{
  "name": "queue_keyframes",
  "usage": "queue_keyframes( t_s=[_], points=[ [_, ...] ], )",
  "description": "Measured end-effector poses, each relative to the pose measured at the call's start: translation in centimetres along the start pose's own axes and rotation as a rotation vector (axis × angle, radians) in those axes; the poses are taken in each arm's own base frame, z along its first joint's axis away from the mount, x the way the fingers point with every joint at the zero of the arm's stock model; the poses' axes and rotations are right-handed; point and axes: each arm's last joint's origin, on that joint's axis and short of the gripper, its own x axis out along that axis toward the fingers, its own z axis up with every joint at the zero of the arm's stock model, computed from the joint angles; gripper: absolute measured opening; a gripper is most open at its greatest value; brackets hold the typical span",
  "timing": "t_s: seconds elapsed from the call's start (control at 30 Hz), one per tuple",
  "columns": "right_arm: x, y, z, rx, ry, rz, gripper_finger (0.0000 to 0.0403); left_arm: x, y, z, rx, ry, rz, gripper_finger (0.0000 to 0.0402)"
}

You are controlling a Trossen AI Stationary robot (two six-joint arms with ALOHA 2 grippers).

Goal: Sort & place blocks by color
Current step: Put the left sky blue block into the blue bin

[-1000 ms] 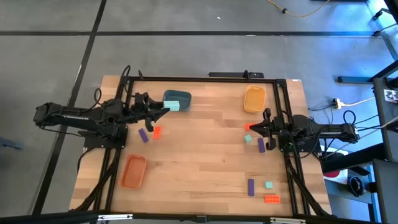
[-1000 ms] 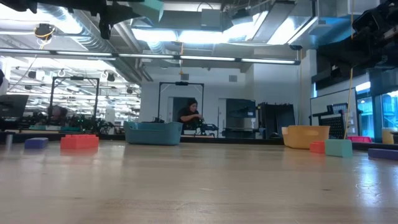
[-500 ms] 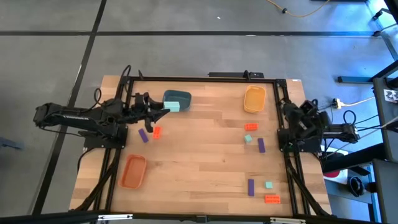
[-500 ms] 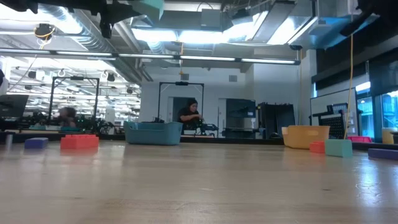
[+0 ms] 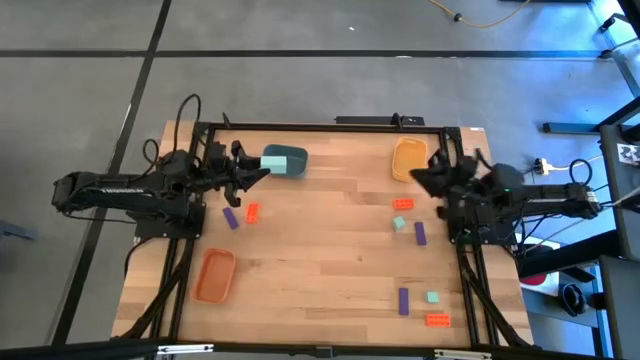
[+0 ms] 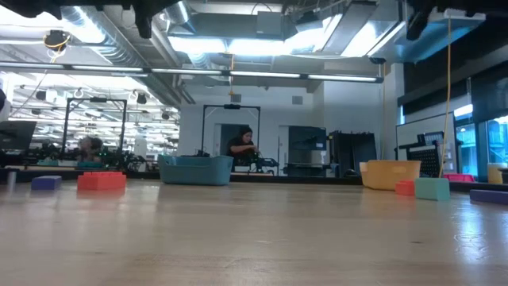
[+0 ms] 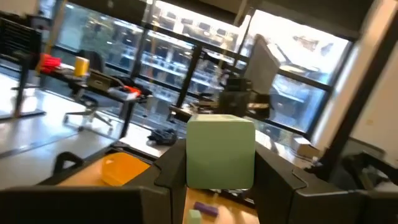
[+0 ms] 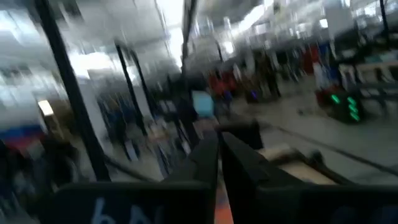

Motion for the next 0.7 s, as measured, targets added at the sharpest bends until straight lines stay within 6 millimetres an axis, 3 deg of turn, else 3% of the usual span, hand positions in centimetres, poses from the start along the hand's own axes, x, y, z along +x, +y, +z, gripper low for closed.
queue_keyframes(
  t_s=[0.1, 0.43, 0.57, 0.7],
  points=[
    [0.5, 0.0, 0.1, -0.036, 0.100, -0.057, 0.0025, 0.0, 0.1, 0.0, -0.018, 0.004, 0.000, 0.0125],
    [0.7, 0.2, 0.6, -0.043, 0.100, -0.060, 0.0025, 0.2, 0.3, -0.4, -0.045, 0.073, 0.032, 0.0125],
    [0.9, 0.1, 0.4, -0.048, 0.112, -0.064, 0.0025, 2.3, 1.3, 0.1, -0.034, 0.267, 0.163, 0.0125],
    [1.3, 0.1, 0.0, -0.073, 0.132, -0.081, 0.0025, 5.3, 3.6, 2.2, 0.020, 0.500, 0.300, 0.0125]
  ],
)
